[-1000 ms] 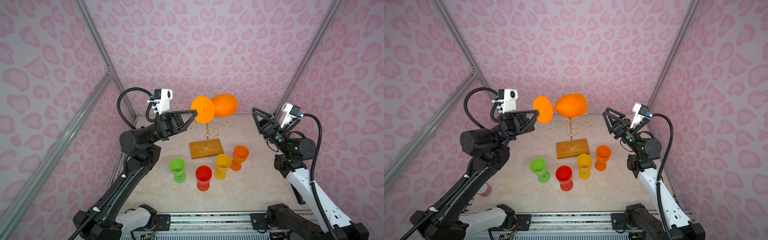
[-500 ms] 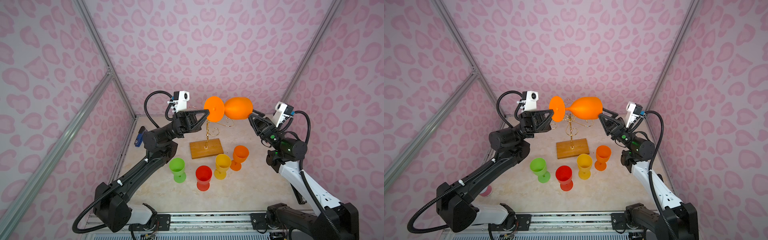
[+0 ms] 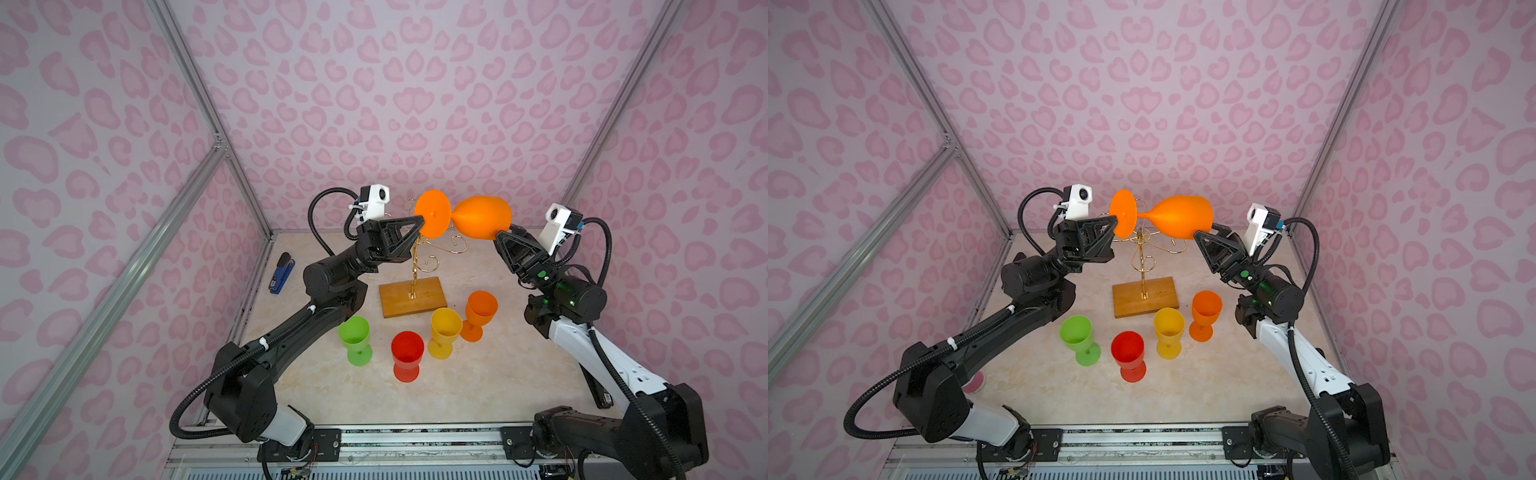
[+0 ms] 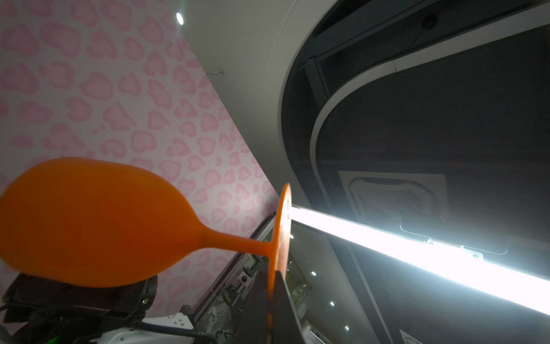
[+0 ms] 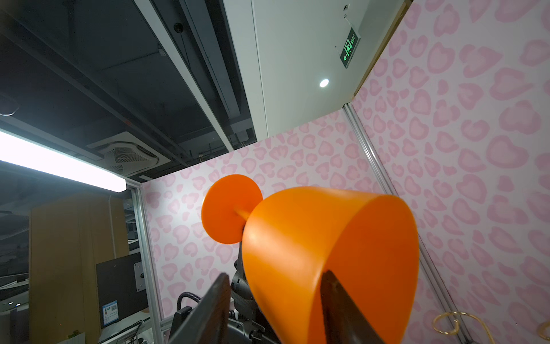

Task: Take the wine glass off the wine glass rack
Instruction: Place the wine glass at the top-right of the table.

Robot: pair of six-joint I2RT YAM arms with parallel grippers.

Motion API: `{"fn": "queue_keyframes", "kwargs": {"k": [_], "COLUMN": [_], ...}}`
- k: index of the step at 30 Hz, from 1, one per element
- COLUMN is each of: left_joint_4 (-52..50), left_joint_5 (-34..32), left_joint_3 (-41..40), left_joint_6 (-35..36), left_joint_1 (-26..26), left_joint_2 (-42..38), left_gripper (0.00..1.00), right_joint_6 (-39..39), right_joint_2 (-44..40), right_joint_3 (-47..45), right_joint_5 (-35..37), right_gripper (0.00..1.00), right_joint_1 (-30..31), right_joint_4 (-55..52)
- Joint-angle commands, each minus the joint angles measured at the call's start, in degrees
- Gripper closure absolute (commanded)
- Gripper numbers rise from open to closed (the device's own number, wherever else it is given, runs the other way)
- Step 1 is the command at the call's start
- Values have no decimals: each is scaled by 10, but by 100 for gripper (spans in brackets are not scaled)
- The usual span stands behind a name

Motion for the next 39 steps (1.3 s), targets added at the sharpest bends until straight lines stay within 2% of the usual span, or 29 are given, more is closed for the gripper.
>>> {"fn": "queue_keyframes", "kwargs": {"k": [1,12,16,18,23,26,28,29,31,33,36,39], "left_joint_4": [47,54,54,54,54,54,54,54,53,42,18,-24], "left_joint_5": [-9,-6,-5,-6,-6,4,15,22,36,53,74,99], "left_joint_3": [7,19,21,19,11,8,4,2,-1,-4,-9,-12], "left_joint_6": [-15,-28,-26,-25,-16,0,16,25,43,67,106,152], "left_joint_1": [-1,-1,-1,-1,-1,0,0,1,2,4,5,8], "left_joint_2": [8,26,27,26,25,22,16,12,7,0,-12,-27], "left_gripper": [97,95,77,74,72,65,55,51,45,40,37,35], "right_joint_6": [0,-21,-33,-39,-63,-97,-138,-178,-326,-470,-559,-593], "right_joint_2": [-4,-6,-13,-18,-47,-86,-127,-156,-218,-267,-286,-264], "right_joint_3": [6,11,6,2,-12,-17,-14,-5,38,103,180,258], "right_joint_5": [-26,-43,-35,-27,-7,4,16,26,77,192,309,394], "right_gripper": [57,82,92,100,100,100,100,100,100,100,100,100], "right_joint_1": [5,11,11,10,-9,-33,-57,-71,-83,-75,-77,-80], "right_joint_4": [39,40,39,38,6,-59,-153,-234,-501,-758,-959,-1124]}}
